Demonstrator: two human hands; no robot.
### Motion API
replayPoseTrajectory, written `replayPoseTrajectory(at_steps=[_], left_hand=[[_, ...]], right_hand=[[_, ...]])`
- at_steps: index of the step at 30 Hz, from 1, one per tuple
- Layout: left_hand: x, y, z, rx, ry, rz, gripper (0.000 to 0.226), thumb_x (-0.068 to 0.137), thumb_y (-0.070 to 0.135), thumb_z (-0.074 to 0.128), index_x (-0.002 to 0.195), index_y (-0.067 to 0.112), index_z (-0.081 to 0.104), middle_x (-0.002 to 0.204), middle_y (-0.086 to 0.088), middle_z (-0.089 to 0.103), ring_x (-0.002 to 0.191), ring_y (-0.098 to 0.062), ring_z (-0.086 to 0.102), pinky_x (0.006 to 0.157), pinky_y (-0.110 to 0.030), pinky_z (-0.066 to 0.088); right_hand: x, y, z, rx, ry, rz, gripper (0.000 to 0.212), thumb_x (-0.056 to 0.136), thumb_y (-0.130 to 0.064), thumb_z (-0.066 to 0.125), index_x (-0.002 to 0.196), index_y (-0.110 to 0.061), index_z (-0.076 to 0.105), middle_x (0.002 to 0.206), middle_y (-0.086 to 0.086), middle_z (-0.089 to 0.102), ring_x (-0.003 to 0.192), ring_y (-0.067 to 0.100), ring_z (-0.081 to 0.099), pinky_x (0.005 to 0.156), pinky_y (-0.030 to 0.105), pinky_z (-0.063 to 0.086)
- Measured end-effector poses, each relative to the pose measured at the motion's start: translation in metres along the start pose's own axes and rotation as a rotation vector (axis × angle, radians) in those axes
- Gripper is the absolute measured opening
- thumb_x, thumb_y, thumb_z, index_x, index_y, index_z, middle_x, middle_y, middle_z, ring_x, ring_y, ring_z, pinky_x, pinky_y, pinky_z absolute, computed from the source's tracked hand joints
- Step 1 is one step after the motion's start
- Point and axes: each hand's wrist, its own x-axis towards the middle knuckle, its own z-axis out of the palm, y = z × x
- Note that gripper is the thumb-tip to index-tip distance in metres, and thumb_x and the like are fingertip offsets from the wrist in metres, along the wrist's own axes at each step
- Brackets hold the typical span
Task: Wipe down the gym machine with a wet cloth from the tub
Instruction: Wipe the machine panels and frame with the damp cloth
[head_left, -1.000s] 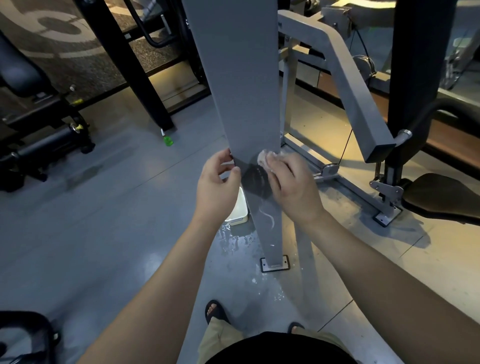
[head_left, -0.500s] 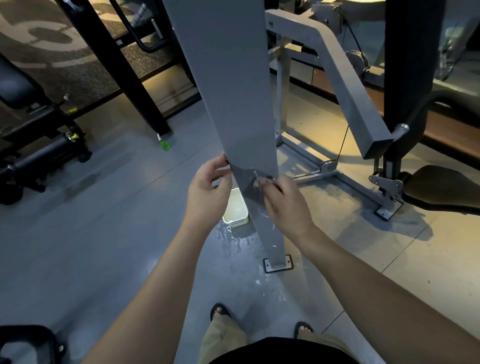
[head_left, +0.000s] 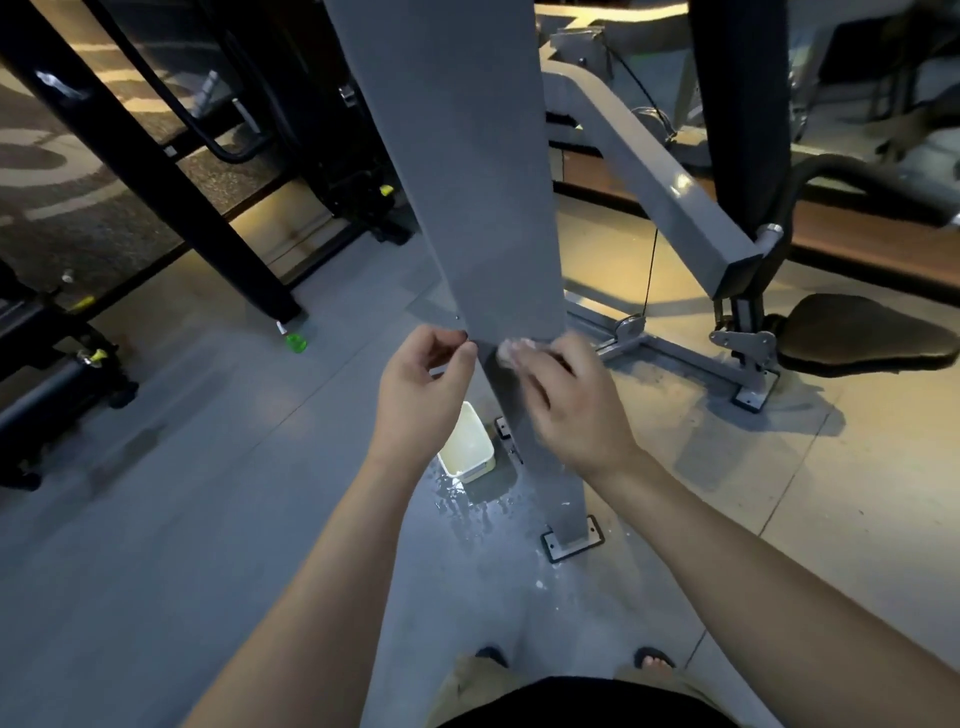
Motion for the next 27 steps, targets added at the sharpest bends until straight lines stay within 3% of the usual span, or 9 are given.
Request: replayPoseTrajectory(at_steps=[3, 7, 14, 18, 23, 25, 27], left_hand=[[0.007, -0.006, -0.006, -0.008, -0.058, 0.046, 0.015, 0.095, 0.016, 0.071, 0.083, 0.022, 0.064, 0.078, 0.017, 0.068, 0.082, -0.012, 0.068, 0.080, -0.025, 0.052], [0.020, -0.010, -0.015, -0.004, -0.160, 0.073, 0.014, 0.094, 0.019, 0.073, 0.083, 0.017, 0.065, 0.078, 0.017, 0.068, 0.081, -0.003, 0.066, 0.074, -0.014, 0.046], [0.039, -0.018, -0.028, 0.008, -0.292, 0.136, 0.014, 0.093, 0.019, 0.075, 0.084, 0.016, 0.065, 0.084, 0.013, 0.069, 0.081, 0.008, 0.062, 0.074, -0.007, 0.044], [0.043, -0.022, -0.031, -0.001, -0.333, 0.168, 0.020, 0.094, 0.022, 0.074, 0.079, 0.026, 0.060, 0.082, 0.015, 0.067, 0.080, 0.008, 0.061, 0.072, -0.005, 0.041], [0.045, -0.023, -0.032, 0.014, -0.364, 0.211, 0.021, 0.095, 0.021, 0.072, 0.080, 0.026, 0.059, 0.084, 0.012, 0.065, 0.080, 0.007, 0.058, 0.072, -0.005, 0.040], [0.045, -0.024, -0.031, 0.016, -0.364, 0.211, 0.021, 0.095, 0.020, 0.071, 0.080, 0.025, 0.058, 0.085, 0.007, 0.066, 0.082, 0.002, 0.060, 0.073, -0.008, 0.041], [0.046, -0.027, -0.028, 0.025, -0.355, 0.209, 0.020, 0.096, 0.022, 0.070, 0.081, 0.026, 0.057, 0.088, 0.002, 0.067, 0.088, -0.011, 0.063, 0.078, -0.018, 0.045]], right_hand=[[0.014, -0.013, 0.013, -0.061, 0.228, -0.073, 0.022, 0.100, -0.006, 0.065, 0.119, 0.004, 0.071, 0.092, 0.016, 0.057, 0.084, 0.033, 0.064, 0.076, 0.041, 0.054], [-0.019, -0.004, 0.032, -0.161, 0.191, 0.015, 0.020, 0.102, -0.008, 0.062, 0.116, 0.003, 0.072, 0.090, 0.014, 0.057, 0.081, 0.027, 0.056, 0.069, 0.041, 0.052], [0.003, -0.049, 0.044, -0.140, 0.327, 0.254, 0.018, 0.096, -0.011, 0.069, 0.114, -0.006, 0.069, 0.098, 0.011, 0.054, 0.082, 0.010, 0.052, 0.072, 0.010, 0.041], [-0.011, -0.053, 0.054, -0.050, 0.275, 0.451, 0.015, 0.106, -0.025, 0.056, 0.113, -0.014, 0.060, 0.099, 0.005, 0.063, 0.088, 0.019, 0.060, 0.074, 0.039, 0.051], [0.005, -0.070, 0.048, -0.105, 0.278, 0.500, 0.016, 0.104, -0.030, 0.056, 0.109, -0.014, 0.057, 0.091, -0.001, 0.066, 0.083, 0.013, 0.060, 0.065, 0.028, 0.041], [0.000, -0.064, 0.046, -0.103, 0.269, 0.490, 0.016, 0.104, -0.029, 0.057, 0.106, -0.013, 0.058, 0.088, 0.000, 0.067, 0.081, 0.016, 0.063, 0.065, 0.031, 0.045], [-0.014, -0.053, 0.049, -0.012, 0.259, 0.591, 0.016, 0.106, -0.030, 0.055, 0.101, -0.015, 0.055, 0.083, -0.002, 0.069, 0.079, 0.019, 0.066, 0.068, 0.038, 0.051]])
